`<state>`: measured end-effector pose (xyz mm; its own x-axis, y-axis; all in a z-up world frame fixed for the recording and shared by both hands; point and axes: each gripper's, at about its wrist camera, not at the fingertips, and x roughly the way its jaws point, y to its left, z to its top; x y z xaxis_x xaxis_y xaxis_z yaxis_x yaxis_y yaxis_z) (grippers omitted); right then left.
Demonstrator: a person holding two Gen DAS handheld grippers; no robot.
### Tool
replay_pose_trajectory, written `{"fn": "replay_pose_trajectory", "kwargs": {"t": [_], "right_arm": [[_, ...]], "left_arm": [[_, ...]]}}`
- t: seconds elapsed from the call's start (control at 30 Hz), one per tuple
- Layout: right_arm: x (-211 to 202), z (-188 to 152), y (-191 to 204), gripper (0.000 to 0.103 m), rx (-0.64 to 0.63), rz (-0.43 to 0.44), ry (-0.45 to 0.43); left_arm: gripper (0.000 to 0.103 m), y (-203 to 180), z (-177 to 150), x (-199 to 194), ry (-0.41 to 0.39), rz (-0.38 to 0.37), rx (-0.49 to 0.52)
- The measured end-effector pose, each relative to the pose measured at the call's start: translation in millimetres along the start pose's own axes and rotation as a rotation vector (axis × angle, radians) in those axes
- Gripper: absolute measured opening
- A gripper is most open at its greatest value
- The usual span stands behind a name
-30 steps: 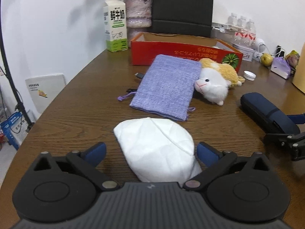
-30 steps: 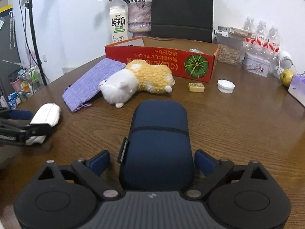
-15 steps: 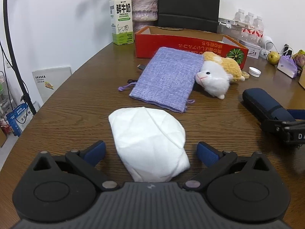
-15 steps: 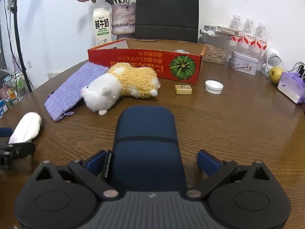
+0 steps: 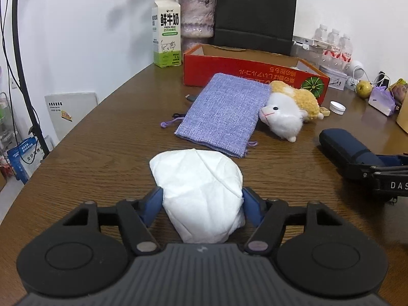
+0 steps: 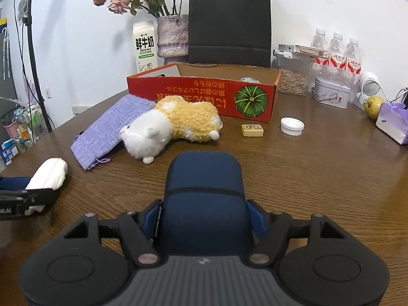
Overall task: Organize objects
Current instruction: 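Lift the white cloth with the left gripper while the right gripper lifts the navy case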
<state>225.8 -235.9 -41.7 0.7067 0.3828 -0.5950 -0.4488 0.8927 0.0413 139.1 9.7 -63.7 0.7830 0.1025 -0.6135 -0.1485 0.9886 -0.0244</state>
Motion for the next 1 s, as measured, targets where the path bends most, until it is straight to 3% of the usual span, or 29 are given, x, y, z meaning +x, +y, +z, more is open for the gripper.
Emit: {"fn": "replay_pose_trajectory", "kwargs": {"t": [0.2,0.47,0.77,0.83,0.87,1.0], "right_arm": [[-5,-2,3,0.067,-0.003,0.011,-0.009],[-16,-3,6,0.066,0.004,0.023,-0.034],[-21,-10,8,0.066,0.006,0.03,-0.024],[-21,-11,10,0.066,0.006,0.031,-0.027],[-22,-11,10,0.066,0.006,0.033,-0.029],[-24,-10,11,0.066,0.004,0.035,-0.036]], "left_arm": [[0.06,-1,1,-11,-0.03,-0.006,0.006],[0.059,-1,2,-13,-0.032,-0.017,0.002],[0.094,0,-8,-3,0.008,0.007,0.001],[0.084,-5,-9,-2,0.004,0.022,0.023],[0.068,-6,-9,-5,-0.012,0.017,0.029],[0.059,-5,-7,-15,-0.031,-0.025,0.036]]}}
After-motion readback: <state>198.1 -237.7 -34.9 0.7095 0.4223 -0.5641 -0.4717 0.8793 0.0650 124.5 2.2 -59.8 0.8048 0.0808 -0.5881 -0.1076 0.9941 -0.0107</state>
